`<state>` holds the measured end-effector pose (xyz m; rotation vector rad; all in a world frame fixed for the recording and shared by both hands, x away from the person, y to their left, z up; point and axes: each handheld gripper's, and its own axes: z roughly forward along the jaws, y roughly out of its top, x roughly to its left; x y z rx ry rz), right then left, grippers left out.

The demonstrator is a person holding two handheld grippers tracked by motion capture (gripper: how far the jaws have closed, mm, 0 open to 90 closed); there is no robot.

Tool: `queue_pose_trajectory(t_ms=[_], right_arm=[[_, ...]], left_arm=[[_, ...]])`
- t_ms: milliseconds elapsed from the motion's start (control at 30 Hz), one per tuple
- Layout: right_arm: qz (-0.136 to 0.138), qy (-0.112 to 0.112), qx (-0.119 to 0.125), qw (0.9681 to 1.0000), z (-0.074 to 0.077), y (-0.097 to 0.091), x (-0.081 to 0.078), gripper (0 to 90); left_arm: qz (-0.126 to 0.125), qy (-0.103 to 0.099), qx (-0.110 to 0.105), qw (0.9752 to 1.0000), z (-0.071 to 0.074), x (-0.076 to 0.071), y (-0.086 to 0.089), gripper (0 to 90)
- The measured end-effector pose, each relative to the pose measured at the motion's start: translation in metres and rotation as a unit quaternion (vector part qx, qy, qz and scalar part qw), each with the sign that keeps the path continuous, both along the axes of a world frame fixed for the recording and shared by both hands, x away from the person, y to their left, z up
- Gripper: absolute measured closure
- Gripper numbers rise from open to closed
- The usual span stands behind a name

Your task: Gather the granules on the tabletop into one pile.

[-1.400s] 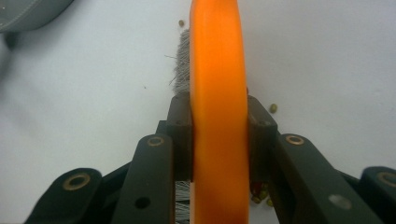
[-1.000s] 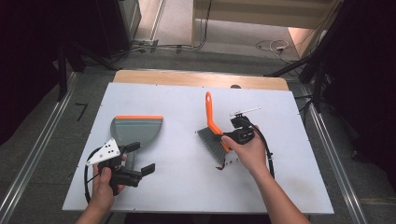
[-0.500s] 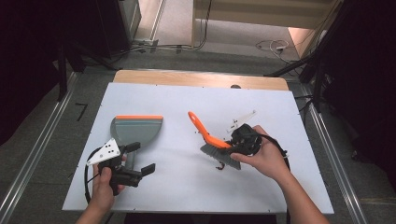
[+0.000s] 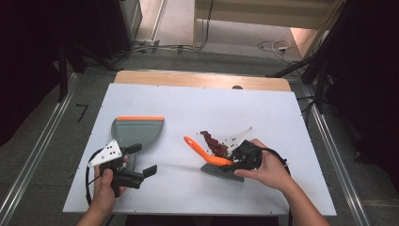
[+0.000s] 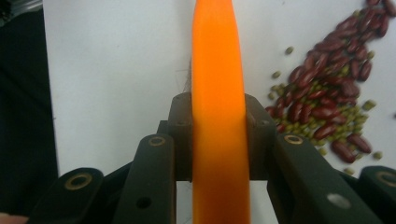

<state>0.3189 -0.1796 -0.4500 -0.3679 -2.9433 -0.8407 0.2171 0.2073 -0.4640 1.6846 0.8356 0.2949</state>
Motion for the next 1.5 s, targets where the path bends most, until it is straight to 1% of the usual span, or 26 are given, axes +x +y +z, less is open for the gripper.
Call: queue_pose_trajectory(t_ms=[33, 67, 133, 233, 300, 433, 500, 633, 667, 733, 767, 933, 1000, 1100, 1233, 1333, 1400, 1467, 1500], right_arm=[[0.005, -0.004, 0.006, 1.0, -0.001, -0.001, 0.003, 68.2], [0.013, -0.014, 0.011, 0.9998, -0.003, -0.001, 0.007, 68.2], [0.02, -0.023, 0.016, 0.9994, -0.004, -0.001, 0.011, 68.0], [0.024, -0.026, 0.015, 0.9993, -0.004, 0.001, 0.019, 67.9], [0.012, -0.026, 0.013, 0.9995, -0.004, 0.001, 0.025, 67.9], [0.009, -0.03, 0.017, 0.9993, -0.004, 0.002, 0.037, 67.8], [0.005, -0.029, 0.013, 0.9995, -0.004, 0.003, 0.04, 67.8], [0.009, -0.043, 0.014, 0.999, -0.003, 0.005, 0.049, 67.7], [0.002, -0.046, 0.012, 0.9988, -0.003, 0.006, 0.051, 67.7], [0.0, -0.05, 0.014, 0.9987, -0.003, 0.006, 0.055, 67.7], [-0.006, -0.052, 0.013, 0.9986, -0.003, 0.006, 0.058, 67.7], [-0.008, -0.043, 0.014, 0.9989, -0.003, 0.008, 0.068, 67.5], [-0.005, -0.045, 0.015, 0.9988, -0.003, 0.009, 0.071, 67.5], [-0.01, -0.049, 0.014, 0.9986, -0.003, 0.009, 0.076, 67.5], [-0.019, -0.041, 0.018, 0.9988, -0.004, 0.009, 0.082, 67.4], [-0.015, -0.04, 0.022, 0.9988, -0.004, 0.008, 0.086, 67.4], [-0.025, -0.037, 0.024, 0.9987, -0.005, 0.008, 0.088, 67.3], [-0.027, -0.036, 0.024, 0.9987, -0.005, 0.007, 0.091, 67.3], [-0.029, -0.04, 0.026, 0.9984, -0.005, 0.007, 0.092, 67.3]], left_arm=[[0.0, 0.0, 0.0, 1.0, 0.0, 0.0, 0.0, 0.3], [0.0, -0.001, -0.001, 1.0, 0.0, 0.0, 0.0, 0.3], [0.0, 0.0, 0.001, 1.0, 0.0, 0.0, 0.0, 0.3], [-0.001, 0.0, -0.001, 1.0, 0.0, 0.0, 0.001, 0.2], [-0.002, 0.0, 0.0, 1.0, 0.0, 0.0, 0.0, 0.2], [-0.001, 0.001, -0.001, 1.0, 0.0, 0.0, 0.0, 0.3], [0.0, 0.0, -0.002, 1.0, 0.0, 0.0, 0.001, 0.3], [-0.001, 0.001, -0.002, 1.0, 0.0, 0.0, 0.001, 0.2], [-0.001, 0.001, -0.002, 1.0, 0.0, 0.0, 0.001, 0.2], [-0.001, 0.001, -0.002, 1.0, 0.0, 0.0, 0.001, 0.3], [-0.001, 0.0, -0.002, 1.0, 0.0, 0.0, 0.001, 0.3], [-0.001, 0.0, -0.002, 1.0, 0.0, 0.0, 0.001, 0.3], [-0.001, 0.0, -0.002, 1.0, 0.0, 0.0, 0.001, 0.3], [-0.002, 0.0, -0.001, 1.0, 0.0, 0.0, 0.001, 0.3], [-0.001, 0.0, -0.001, 1.0, 0.0, 0.0, 0.001, 0.2], [-0.002, 0.0, -0.001, 1.0, -0.001, 0.0, 0.001, 0.3], [-0.002, 0.001, -0.002, 1.0, -0.001, 0.0, 0.001, 0.3], [-0.002, 0.001, -0.001, 1.0, -0.001, 0.0, 0.001, 0.3], [-0.002, 0.001, -0.001, 1.0, -0.001, 0.0, 0.001, 0.3]])
